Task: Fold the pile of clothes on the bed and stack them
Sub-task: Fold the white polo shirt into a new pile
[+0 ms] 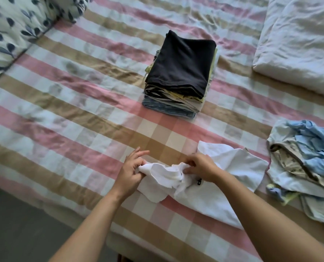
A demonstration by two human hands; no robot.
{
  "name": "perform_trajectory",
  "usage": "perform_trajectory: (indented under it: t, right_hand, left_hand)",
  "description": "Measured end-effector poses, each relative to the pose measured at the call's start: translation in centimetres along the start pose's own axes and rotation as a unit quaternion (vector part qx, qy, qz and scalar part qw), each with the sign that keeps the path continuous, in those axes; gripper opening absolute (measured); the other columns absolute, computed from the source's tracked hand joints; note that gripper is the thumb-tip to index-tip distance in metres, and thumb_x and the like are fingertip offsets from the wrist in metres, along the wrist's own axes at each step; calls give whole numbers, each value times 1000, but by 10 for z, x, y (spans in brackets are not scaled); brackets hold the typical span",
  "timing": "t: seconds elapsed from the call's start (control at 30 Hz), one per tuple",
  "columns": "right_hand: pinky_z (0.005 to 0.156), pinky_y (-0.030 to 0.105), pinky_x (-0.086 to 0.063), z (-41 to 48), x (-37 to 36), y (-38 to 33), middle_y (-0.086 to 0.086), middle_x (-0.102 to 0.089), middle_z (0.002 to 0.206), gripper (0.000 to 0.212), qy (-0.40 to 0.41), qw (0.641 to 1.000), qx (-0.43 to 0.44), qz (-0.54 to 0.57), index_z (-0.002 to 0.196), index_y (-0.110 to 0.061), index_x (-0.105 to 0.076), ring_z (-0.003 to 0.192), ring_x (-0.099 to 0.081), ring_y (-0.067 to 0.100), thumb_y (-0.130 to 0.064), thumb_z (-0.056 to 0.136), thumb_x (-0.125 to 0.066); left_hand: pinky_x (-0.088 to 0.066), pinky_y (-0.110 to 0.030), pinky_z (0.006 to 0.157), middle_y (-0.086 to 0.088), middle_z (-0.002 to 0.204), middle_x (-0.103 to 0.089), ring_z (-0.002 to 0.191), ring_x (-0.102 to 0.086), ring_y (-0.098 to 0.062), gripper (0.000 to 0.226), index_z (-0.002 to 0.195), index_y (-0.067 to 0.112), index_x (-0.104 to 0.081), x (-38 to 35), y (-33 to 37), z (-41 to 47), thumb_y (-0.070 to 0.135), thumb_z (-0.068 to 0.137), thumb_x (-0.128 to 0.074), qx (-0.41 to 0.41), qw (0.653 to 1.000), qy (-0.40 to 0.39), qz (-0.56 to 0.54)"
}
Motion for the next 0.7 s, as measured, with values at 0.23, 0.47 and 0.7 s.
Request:
perform_trajectory:
  t: [0.23,0.47,0.7]
  right_hand:
    - [62,7,-37,-99,82,-26,-17,-60,69,17,372,911,14,178,71,-18,-59,68,-56,-8,-11,78,-72]
    - [66,28,-36,-169,130,-69,1,-53,77,15,445,887,4,122,100,-4,-53,68,-48,20,-15,91,-56]
    - [58,9,-35,-214,138,-89,8,-61,75,12,358,930,-10,89,90,-1,-66,68,-50,18,-2,78,-69]
  left_hand:
    - [-33,-28,56,-9,64,-42,60,-39,-10,19,71,-1,-43,41,101,1,5,88,-50,-75,994,27,-69]
    - [-35,-24,56,-2,66,-49,61,-42,-8,24,77,-1,-56,75,186,-13,23,77,-53,-137,988,-34,-60]
    - [-41,-22,57,2,66,-58,63,-51,-10,18,74,13,-64,110,210,-29,1,84,-57,-131,990,-56,-22]
Point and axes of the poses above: each hand's wrist, its own z-axis towards the middle knuckle, its own x-axis out of the back of the hand, y = z × x, the point moved 1 cm from there along z, towards the middle knuckle
